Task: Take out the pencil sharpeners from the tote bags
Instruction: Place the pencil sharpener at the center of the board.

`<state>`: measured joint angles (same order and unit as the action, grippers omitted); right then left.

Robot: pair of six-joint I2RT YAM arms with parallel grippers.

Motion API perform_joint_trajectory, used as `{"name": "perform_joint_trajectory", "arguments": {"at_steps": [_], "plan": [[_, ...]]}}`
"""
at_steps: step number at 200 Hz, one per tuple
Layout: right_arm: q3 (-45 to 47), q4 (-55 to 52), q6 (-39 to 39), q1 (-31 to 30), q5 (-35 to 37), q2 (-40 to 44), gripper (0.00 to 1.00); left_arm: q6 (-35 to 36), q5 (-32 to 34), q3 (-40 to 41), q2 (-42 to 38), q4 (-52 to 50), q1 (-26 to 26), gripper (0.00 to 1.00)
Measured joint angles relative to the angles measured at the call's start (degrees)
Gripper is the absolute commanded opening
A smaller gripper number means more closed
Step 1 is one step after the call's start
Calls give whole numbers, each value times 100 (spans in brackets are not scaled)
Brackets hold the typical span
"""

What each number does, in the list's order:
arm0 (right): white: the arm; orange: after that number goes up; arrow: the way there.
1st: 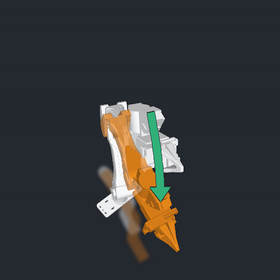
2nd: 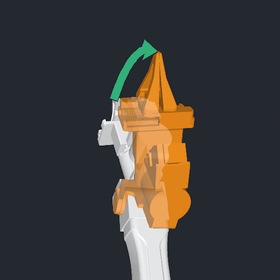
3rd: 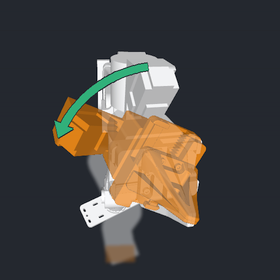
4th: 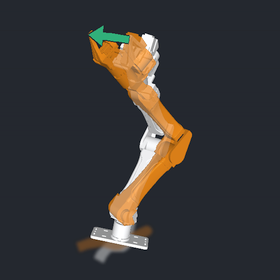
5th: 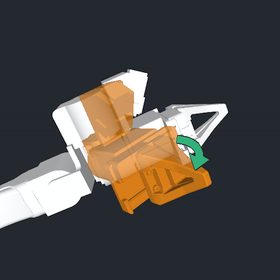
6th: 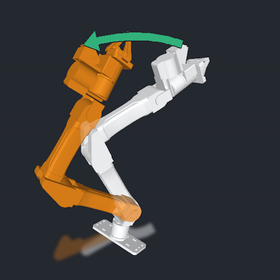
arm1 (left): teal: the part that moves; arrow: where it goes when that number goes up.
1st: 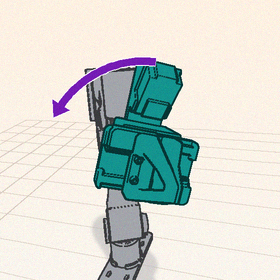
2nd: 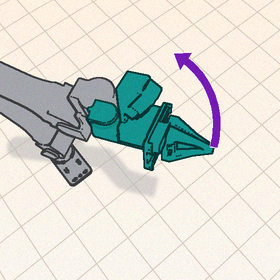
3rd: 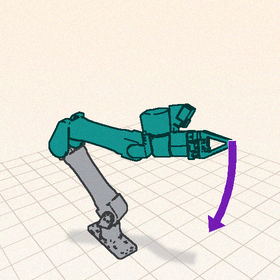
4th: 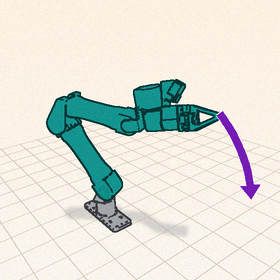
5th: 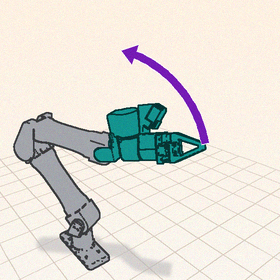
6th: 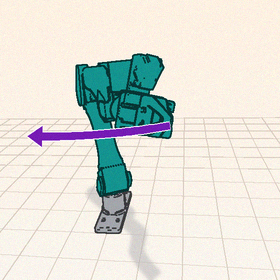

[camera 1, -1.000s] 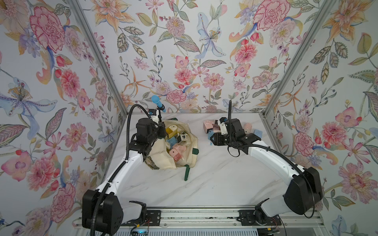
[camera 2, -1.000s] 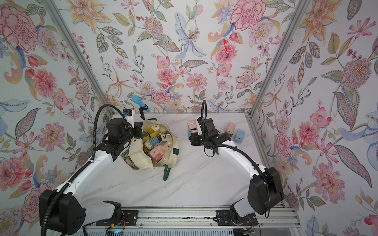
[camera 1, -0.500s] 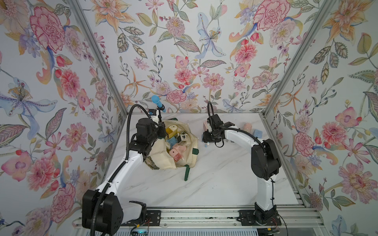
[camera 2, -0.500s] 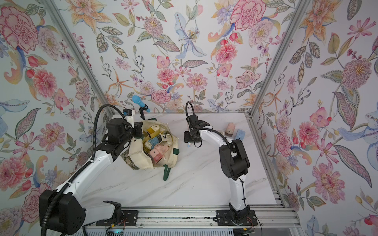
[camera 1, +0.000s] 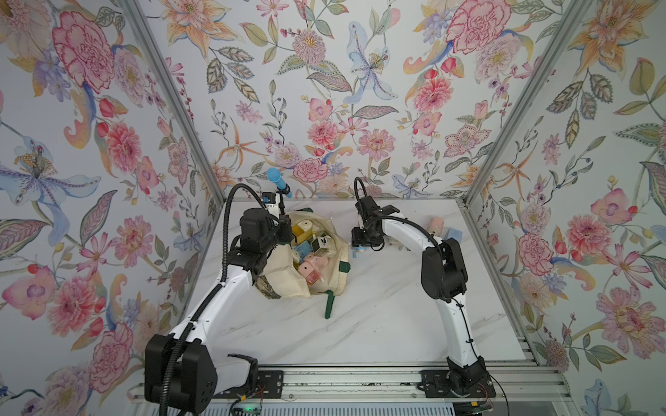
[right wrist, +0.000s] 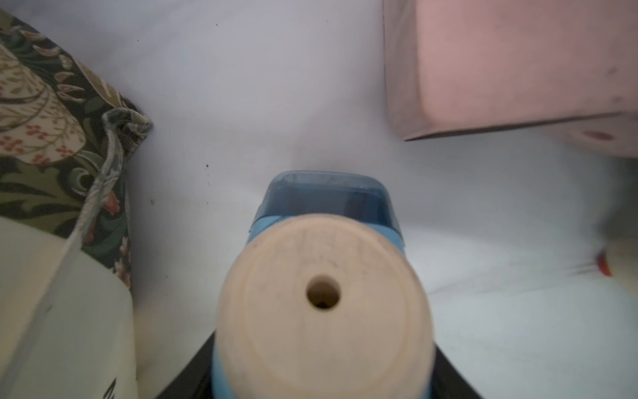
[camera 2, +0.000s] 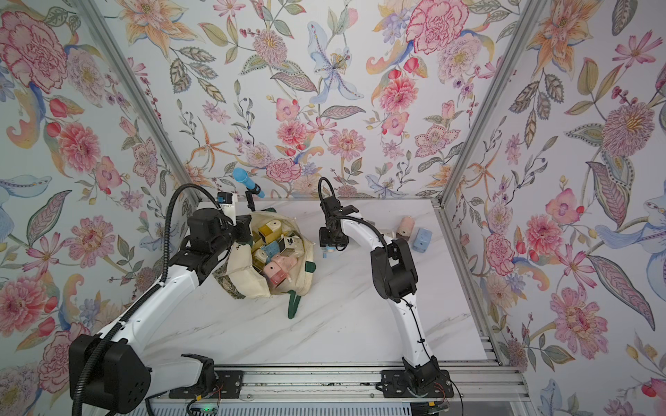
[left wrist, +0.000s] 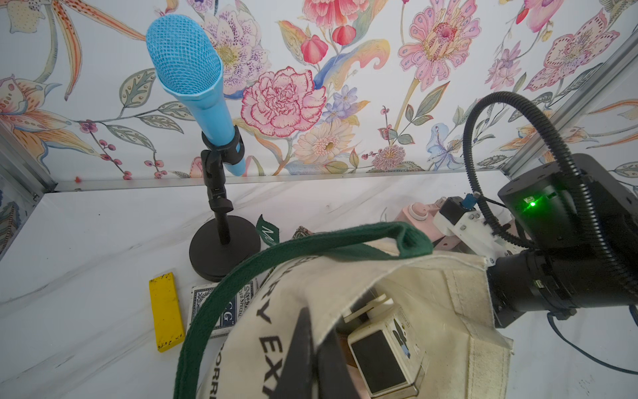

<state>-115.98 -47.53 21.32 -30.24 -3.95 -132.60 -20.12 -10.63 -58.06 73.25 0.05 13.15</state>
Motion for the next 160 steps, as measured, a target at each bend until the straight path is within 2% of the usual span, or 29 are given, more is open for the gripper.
{"name": "perform_joint_trajectory", "arguments": {"at_steps": [23,57,119,160], "plan": [[-166,-155,28,0,-15,-72,74,0,2,0,0,0,0,0],[-481,-299,33,0,-15,-120,82,0,0,0,0,0,0,0],[-463,-385,-37,-109,170,-33,84,2,0,0,0,0,0,0],[85,-391,-238,-396,772,793,88,2,2,0,0,-2,0,0]]}}
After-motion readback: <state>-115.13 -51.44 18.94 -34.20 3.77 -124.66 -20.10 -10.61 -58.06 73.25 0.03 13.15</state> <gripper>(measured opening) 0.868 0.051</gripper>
